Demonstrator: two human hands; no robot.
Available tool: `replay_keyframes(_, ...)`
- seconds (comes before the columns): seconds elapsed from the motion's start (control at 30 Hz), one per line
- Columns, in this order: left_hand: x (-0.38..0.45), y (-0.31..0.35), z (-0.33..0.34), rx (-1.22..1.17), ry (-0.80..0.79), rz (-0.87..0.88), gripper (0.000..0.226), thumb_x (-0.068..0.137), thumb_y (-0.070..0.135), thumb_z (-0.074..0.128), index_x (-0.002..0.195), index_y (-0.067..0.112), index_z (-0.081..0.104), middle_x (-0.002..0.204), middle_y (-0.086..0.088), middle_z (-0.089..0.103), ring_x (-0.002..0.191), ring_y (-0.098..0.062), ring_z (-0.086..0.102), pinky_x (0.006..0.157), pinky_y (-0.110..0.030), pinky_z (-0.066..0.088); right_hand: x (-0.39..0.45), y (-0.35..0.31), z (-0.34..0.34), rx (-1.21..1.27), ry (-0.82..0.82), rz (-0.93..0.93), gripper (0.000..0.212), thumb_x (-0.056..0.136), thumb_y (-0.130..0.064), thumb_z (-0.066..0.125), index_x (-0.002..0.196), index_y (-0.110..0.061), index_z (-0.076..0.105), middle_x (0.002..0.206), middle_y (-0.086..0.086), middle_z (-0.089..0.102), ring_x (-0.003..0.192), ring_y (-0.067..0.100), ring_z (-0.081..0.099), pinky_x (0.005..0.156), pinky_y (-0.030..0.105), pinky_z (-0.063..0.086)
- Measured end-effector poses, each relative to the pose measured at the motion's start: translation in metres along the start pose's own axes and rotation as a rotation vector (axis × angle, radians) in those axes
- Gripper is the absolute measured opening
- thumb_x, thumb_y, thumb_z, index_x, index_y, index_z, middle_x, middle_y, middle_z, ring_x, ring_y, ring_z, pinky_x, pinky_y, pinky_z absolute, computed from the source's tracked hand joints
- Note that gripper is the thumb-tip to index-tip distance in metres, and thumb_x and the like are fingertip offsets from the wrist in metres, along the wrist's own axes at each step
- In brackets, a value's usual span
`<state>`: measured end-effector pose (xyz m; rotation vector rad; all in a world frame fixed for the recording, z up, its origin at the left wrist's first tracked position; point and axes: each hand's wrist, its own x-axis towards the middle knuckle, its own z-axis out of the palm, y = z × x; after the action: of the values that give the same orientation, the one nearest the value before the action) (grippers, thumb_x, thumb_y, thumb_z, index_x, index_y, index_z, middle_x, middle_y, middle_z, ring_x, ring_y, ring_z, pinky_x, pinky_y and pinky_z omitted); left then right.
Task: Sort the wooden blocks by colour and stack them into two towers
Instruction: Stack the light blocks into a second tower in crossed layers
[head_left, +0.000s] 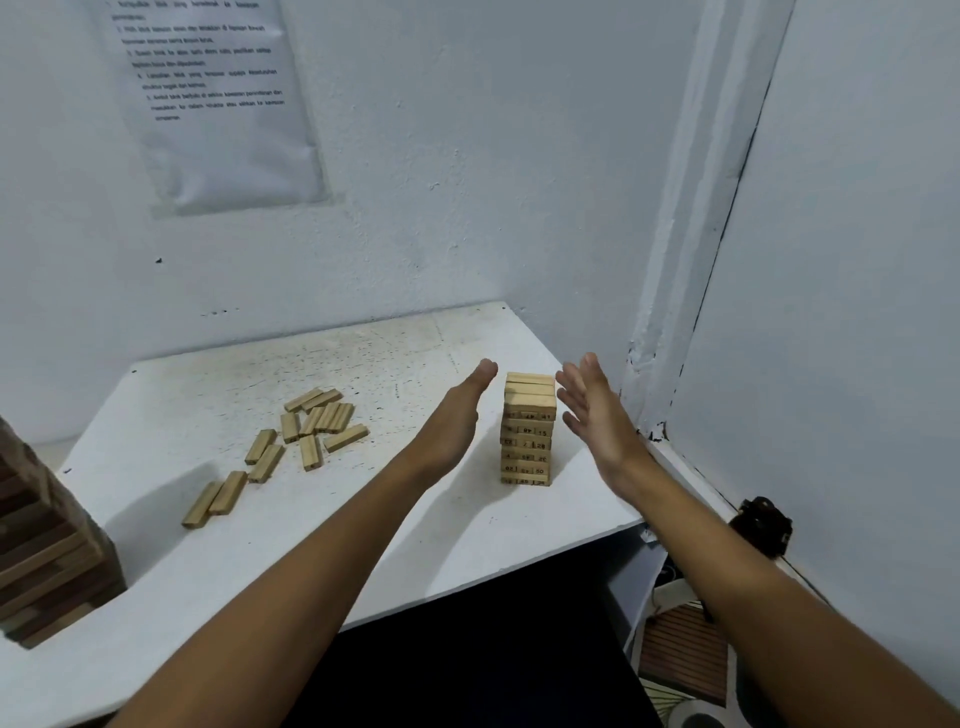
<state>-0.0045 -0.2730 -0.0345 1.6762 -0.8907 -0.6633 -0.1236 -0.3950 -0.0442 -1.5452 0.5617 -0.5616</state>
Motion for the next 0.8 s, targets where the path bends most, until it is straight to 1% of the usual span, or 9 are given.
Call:
replay_keyframes(0.13,-0.009,-0.005,0.014,-0.135,-0.017,-0.023,0.087,0.080,0.073,0.014,0.154,0.028,0.011,0.160,0.015,0.015,0.147,-0.003,0.010,0.122,-0.040,0.010,-0.009,0.007,0.015,0.057,-0.038,0.028,0.082,0.088,-0.075,0.013,0.152,-0.026,0.028,0.156,-0.011,0.033,0.142,0.000,0.028,0.118,0.026,0.020)
replay_keyframes(0.23,-0.008,-0.009,0.019,-0.163,-0.019,-0.046,0.090,0.081,0.082,0.007,0.154,0.030,0.013,0.160,0.017,0.010,0.148,-0.003,0.005,0.123,-0.042,0.006,-0.012,0.008,0.022,0.061,-0.043,-0.003,0.050,0.098,-0.060,0.007,0.114,-0.045,0.052,0.108,-0.028,0.059,0.094,-0.026,0.054,0.076,-0.003,0.038)
replay_keyframes(0.27,-0.008,-0.010,0.020,-0.158,-0.022,-0.055,0.094,0.079,0.086,0.006,0.155,0.031,0.014,0.161,0.018,0.009,0.148,-0.002,0.004,0.123,-0.043,0.004,-0.016,0.002,0.026,0.100,-0.031,0.005,0.045,0.101,-0.052,0.006,0.099,-0.044,0.050,0.093,-0.030,0.056,0.075,-0.028,0.054,0.063,-0.005,0.038)
replay_keyframes(0.33,-0.008,-0.011,0.021,-0.153,-0.029,-0.065,0.099,0.072,0.087,0.008,0.155,0.033,0.012,0.160,0.019,0.008,0.147,-0.001,0.002,0.123,-0.045,0.001,-0.022,-0.004,0.029,0.130,0.010,-0.001,0.045,0.103,-0.048,0.006,0.090,-0.042,0.048,0.084,-0.032,0.052,0.063,-0.027,0.053,0.055,-0.005,0.038)
replay_keyframes(0.43,-0.009,-0.007,0.024,-0.167,-0.027,-0.063,0.097,0.075,0.085,0.004,0.155,0.032,0.008,0.160,0.020,0.005,0.147,-0.001,0.000,0.123,-0.042,-0.001,-0.013,0.007,0.031,0.126,0.021,-0.016,0.049,0.098,-0.060,0.009,0.108,-0.043,0.054,0.099,-0.028,0.061,0.081,-0.025,0.056,0.071,0.000,0.041)
replay_keyframes(0.53,-0.011,0.001,0.028,-0.173,-0.023,-0.060,0.093,0.078,0.079,0.001,0.156,0.029,0.005,0.161,0.017,0.001,0.147,-0.001,-0.002,0.122,-0.037,-0.001,-0.009,0.013,0.033,0.109,0.004,-0.009,0.094,0.075,-0.092,0.018,0.145,-0.034,0.040,0.145,-0.013,0.048,0.129,-0.002,0.045,0.111,0.030,0.033)
replay_keyframes(0.6,-0.013,0.005,0.031,-0.174,-0.011,-0.061,0.085,0.083,0.070,-0.002,0.156,0.027,0.004,0.161,0.017,-0.001,0.146,0.000,-0.002,0.119,-0.031,-0.001,-0.010,0.014,0.035,0.111,-0.013,0.024,0.106,0.068,-0.097,0.019,0.150,-0.032,0.032,0.152,-0.011,0.039,0.139,0.004,0.034,0.119,0.039,0.023)
replay_keyframes(0.73,-0.019,0.014,0.035,-0.176,0.001,-0.056,0.069,0.096,0.057,-0.007,0.155,0.023,0.004,0.158,0.019,0.003,0.132,0.011,0.005,0.107,-0.018,0.004,-0.012,0.007,0.038,0.118,0.010,0.030,0.113,0.066,-0.097,0.018,0.155,-0.028,0.016,0.155,-0.020,0.027,0.140,-0.006,0.025,0.120,0.032,0.019)
replay_keyframes(0.8,-0.022,0.020,0.037,-0.170,-0.008,-0.049,0.066,0.098,0.053,-0.007,0.154,0.023,0.009,0.141,0.028,0.016,0.123,0.012,0.012,0.102,-0.016,0.007,-0.012,0.009,0.035,0.149,0.018,-0.008,0.079,0.089,-0.077,0.012,0.148,-0.027,0.027,0.119,-0.030,0.050,0.104,-0.026,0.047,0.096,0.007,0.036)
